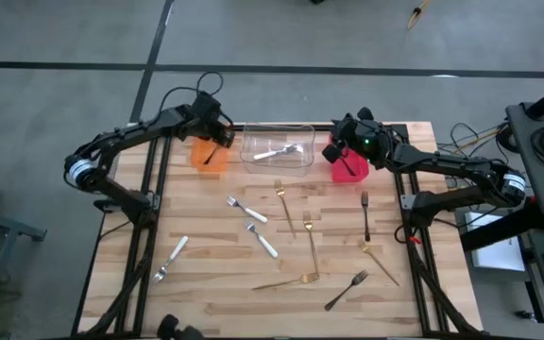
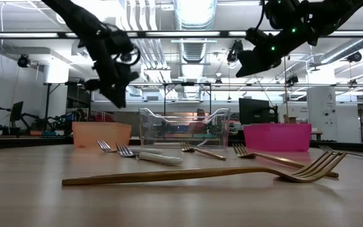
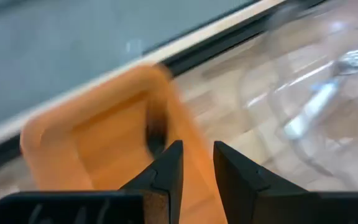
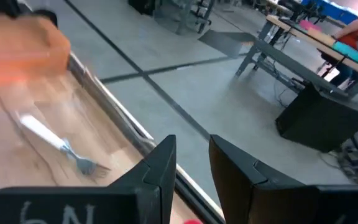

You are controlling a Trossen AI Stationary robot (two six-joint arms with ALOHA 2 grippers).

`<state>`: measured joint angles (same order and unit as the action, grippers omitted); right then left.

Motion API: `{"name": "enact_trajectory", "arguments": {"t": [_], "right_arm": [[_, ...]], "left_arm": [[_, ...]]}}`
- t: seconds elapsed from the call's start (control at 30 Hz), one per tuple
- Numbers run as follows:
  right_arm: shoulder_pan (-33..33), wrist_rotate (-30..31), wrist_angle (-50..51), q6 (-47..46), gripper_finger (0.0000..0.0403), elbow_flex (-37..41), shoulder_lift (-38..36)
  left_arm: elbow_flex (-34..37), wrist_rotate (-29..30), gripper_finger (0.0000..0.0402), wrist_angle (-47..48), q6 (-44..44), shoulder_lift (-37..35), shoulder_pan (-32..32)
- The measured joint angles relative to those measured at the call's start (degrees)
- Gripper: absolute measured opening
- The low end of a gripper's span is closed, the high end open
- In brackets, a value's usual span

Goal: Sort silverware by color (type)
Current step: Put the black fork into the orange bin

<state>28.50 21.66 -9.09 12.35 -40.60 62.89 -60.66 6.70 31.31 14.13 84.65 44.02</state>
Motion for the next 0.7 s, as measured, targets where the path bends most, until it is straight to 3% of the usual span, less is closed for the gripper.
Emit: {"name": "enact_trajectory", "arguments": {"t": [0.2,0.4,0.6,0.7], "right_arm": [[-0.2,-12.8,2.0,-5.0,0.0089,0.0,-1.5],[-2.2,-24.4,2.9,-16.2,0.0089,0.1,-0.5],[-8.5,-26.6,3.0,-23.2,0.0089,0.2,1.3],[-11.9,-26.6,3.0,-26.1,0.0089,0.2,1.4]], "left_arm": [[3.5,2.8,0.0071,-8.1,-4.8,-5.4,-10.9],[8.1,2.8,0.0071,-14.9,-11.4,-10.1,-21.3],[12.4,2.8,0.0071,-22.1,-16.7,-14.3,-27.3],[15.5,-0.8,0.0071,-27.1,-20.0,-16.7,-28.6]]}}
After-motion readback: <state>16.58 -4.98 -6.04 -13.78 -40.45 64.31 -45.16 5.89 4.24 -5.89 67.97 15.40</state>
